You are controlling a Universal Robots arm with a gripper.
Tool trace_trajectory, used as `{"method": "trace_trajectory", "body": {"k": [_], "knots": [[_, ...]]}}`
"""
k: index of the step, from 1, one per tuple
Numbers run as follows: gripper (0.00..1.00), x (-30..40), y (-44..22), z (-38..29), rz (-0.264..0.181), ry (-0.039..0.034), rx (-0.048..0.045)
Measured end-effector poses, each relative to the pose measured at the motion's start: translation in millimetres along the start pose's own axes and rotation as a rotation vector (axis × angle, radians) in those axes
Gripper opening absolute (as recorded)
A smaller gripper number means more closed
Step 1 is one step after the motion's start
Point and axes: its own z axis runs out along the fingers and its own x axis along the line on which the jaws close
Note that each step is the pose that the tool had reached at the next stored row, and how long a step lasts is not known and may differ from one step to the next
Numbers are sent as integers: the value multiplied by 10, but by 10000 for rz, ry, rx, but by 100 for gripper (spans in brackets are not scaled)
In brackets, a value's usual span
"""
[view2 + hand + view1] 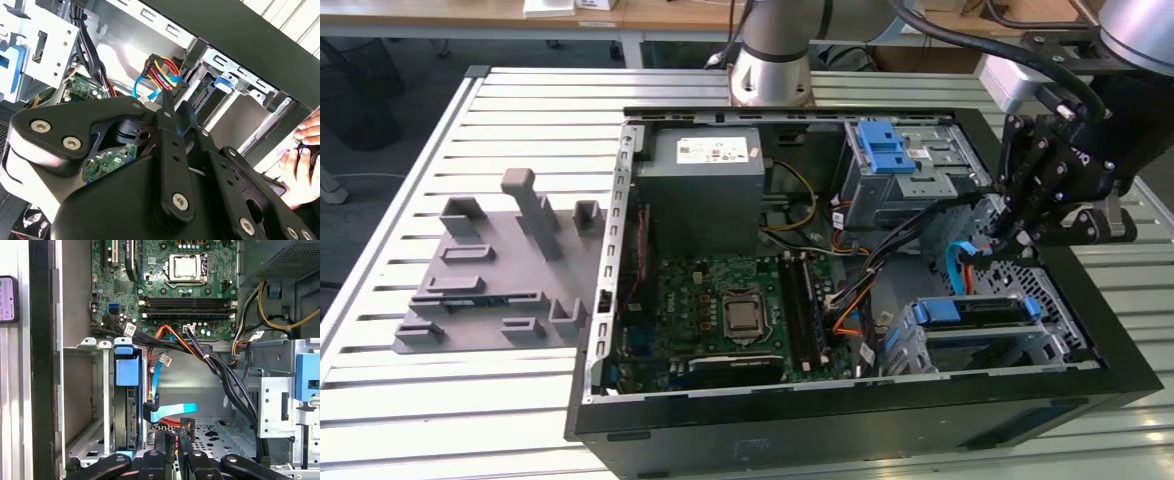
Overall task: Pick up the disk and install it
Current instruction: 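Insert the first disk wire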
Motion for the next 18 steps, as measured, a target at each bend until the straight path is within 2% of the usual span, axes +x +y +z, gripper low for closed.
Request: {"method": "trace_trajectory", "body": {"k": [11,13,14,18], "knots": [[25,-60,3,97,1,397,23],[23,-61,3,101,1,418,23],[17,-61,3,100,1,423,23],[16,-61,2,100,3,425,18]]}}
